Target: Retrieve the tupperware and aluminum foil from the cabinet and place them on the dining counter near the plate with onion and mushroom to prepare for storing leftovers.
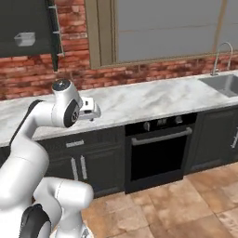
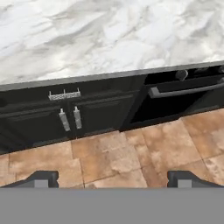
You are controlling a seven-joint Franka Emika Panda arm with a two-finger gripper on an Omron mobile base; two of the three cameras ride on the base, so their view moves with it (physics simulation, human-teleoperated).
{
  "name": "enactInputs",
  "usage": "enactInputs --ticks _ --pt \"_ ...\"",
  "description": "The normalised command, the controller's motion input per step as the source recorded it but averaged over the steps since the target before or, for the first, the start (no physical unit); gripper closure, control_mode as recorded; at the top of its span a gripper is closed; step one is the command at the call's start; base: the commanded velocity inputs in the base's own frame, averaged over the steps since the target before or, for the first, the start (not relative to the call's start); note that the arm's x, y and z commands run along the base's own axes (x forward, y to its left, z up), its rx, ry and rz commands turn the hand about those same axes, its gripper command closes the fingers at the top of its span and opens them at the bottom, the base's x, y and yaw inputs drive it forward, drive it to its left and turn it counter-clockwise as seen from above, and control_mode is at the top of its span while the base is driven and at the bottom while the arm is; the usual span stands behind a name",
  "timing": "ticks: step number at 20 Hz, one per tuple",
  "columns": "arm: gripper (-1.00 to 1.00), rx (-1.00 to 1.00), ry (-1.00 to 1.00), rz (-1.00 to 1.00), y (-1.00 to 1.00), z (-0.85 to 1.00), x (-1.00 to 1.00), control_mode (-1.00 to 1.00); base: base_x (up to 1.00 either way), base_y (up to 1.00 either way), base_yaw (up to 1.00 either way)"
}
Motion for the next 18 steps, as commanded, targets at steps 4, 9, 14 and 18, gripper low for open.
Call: enactInputs --ticks 4,9,14,18 --pt "-1.0 0.0 0.0 0.0 0.0 0.0 0.0 1.0 0.29 0.74 0.55" --pt "-1.0 0.0 0.0 0.0 0.0 0.0 0.0 1.0 0.65 0.58 0.43" --pt "-1.0 0.0 0.0 0.0 0.0 0.0 0.0 1.0 0.76 0.25 0.21" --pt "-1.0 0.0 0.0 0.0 0.0 0.0 0.0 1.0 0.47 0.0 0.0"
